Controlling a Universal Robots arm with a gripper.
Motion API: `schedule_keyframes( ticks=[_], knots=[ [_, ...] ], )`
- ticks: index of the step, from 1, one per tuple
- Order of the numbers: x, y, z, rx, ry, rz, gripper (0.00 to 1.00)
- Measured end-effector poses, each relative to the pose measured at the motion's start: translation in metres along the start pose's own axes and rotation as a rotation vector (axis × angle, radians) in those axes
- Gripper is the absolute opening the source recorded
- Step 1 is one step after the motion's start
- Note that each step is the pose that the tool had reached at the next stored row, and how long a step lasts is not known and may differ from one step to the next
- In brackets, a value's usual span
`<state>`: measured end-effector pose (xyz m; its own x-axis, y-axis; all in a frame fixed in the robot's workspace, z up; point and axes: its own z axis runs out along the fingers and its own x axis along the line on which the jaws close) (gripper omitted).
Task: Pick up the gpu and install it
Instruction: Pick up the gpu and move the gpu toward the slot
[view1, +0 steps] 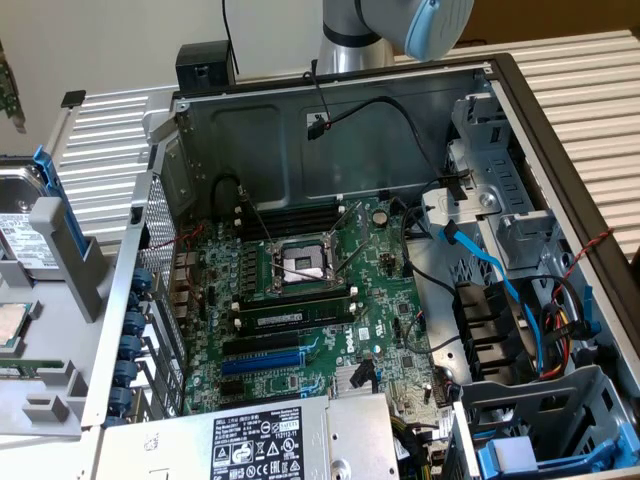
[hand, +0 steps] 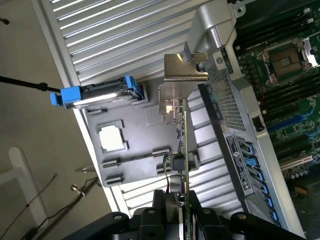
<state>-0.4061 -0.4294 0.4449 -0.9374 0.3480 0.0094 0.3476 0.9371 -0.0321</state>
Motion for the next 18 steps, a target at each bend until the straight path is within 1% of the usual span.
schedule_keyframes(
  ticks=[5, 7, 12, 13, 14, 15, 16, 18],
  knots=[
    [-0.0001, 0.0000, -0.0001, -0.0005, 0.0001, -0.004, 0.29],
    [-0.0001, 0.0000, -0.0002, -0.0015, -0.0002, -0.037, 0.29],
    [-0.0001, 0.0000, -0.0002, -0.0010, -0.0031, -0.128, 0.29],
    [-0.0002, 0.0000, -0.0007, -0.0014, -0.0033, -0.144, 0.29],
    [-0.0006, 0.0001, -0.0014, -0.0032, -0.0034, -0.158, 0.29],
    [-0.0010, 0.0003, -0.0025, -0.0046, -0.0032, -0.170, 0.29],
    [-0.0012, 0.0003, -0.0036, -0.0051, -0.0016, -0.182, 0.29],
    [-0.0012, 0.0003, -0.0046, -0.0036, 0.0043, -0.205, 0.29]
  ],
)
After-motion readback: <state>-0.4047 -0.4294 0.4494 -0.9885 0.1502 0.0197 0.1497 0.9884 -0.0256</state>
